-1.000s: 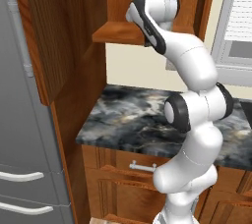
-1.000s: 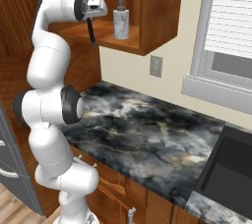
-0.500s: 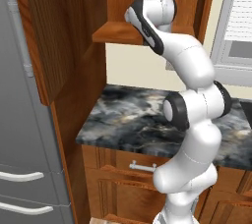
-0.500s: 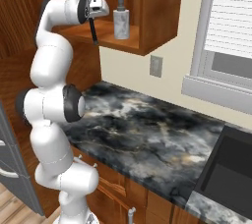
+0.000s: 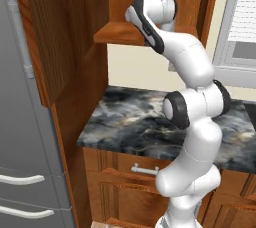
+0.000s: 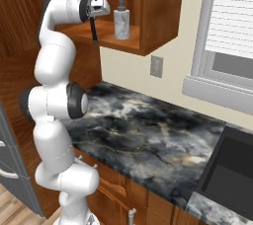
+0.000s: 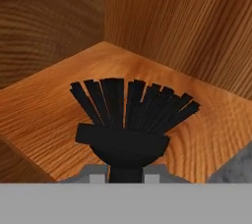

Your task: Pick up the dish brush and soap dispenser from the sink, and place them back in the cabinet, and close the cabinet door.

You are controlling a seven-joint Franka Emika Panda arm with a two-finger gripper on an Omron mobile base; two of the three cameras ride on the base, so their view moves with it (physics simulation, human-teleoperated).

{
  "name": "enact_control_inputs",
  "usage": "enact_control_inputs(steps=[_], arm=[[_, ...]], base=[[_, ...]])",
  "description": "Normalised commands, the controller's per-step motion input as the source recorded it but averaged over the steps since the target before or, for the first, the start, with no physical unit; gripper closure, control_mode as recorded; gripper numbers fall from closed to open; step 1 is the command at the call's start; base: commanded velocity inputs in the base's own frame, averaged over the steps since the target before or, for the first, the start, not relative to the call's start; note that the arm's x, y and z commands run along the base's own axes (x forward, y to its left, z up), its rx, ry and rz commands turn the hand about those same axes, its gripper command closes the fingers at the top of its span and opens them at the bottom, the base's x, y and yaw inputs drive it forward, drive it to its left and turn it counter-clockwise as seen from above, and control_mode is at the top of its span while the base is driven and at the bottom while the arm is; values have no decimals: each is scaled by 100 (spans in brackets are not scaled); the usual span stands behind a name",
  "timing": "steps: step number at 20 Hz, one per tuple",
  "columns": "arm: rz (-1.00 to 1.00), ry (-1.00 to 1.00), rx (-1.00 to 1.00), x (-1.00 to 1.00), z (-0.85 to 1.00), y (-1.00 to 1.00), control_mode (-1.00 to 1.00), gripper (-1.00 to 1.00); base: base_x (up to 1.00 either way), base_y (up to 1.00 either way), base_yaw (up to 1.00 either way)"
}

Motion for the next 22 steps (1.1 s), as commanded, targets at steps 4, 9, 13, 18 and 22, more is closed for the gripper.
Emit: enact_control_inputs(steps=[4, 9, 13, 18, 22], arm=[[0, 0, -1, 33, -9, 9, -100, 100], [0, -7, -1, 25, -16, 6, -100, 100], [0, -7, 0, 13, -19, 0, -100, 100], [0, -8, 0, 14, -21, 0, -100, 100], [0, -9, 0, 21, -22, 0, -100, 100]], base=[[0, 0, 0], [0, 0, 0], [0, 0, 0], [0, 0, 0], [0, 0, 0]])
